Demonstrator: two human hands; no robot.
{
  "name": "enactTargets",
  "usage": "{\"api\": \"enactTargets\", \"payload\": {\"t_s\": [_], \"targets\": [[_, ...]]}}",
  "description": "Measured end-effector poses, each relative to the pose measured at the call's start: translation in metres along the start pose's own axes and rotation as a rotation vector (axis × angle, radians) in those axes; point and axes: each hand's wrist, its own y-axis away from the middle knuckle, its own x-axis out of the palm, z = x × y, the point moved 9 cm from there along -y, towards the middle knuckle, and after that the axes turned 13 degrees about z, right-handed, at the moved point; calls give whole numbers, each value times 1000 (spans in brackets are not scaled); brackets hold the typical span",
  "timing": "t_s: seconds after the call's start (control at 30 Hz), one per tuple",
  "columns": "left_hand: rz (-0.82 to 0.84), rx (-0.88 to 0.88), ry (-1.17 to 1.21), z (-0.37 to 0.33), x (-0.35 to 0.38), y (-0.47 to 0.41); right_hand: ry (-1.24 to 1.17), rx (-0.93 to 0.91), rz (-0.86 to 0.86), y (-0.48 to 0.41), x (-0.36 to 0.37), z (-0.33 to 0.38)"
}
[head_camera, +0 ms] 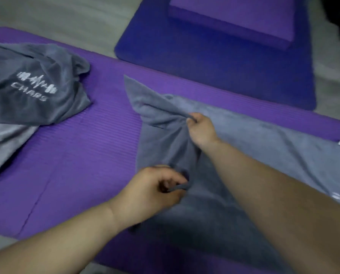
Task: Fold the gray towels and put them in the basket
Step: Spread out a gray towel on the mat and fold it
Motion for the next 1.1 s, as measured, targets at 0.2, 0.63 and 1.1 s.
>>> {"api": "enactTargets", "payload": {"t_s": [0.2, 0.63, 1.1], "targets": [[337, 127, -217, -75, 120, -63, -91, 48, -153, 80, -142, -106], [550, 90, -275, -141, 395, -165, -479, 232, -423, 209, -308, -362], [641, 161, -1234, -8, 372, -117, -317, 651, -270, 341, -167, -468]]}}
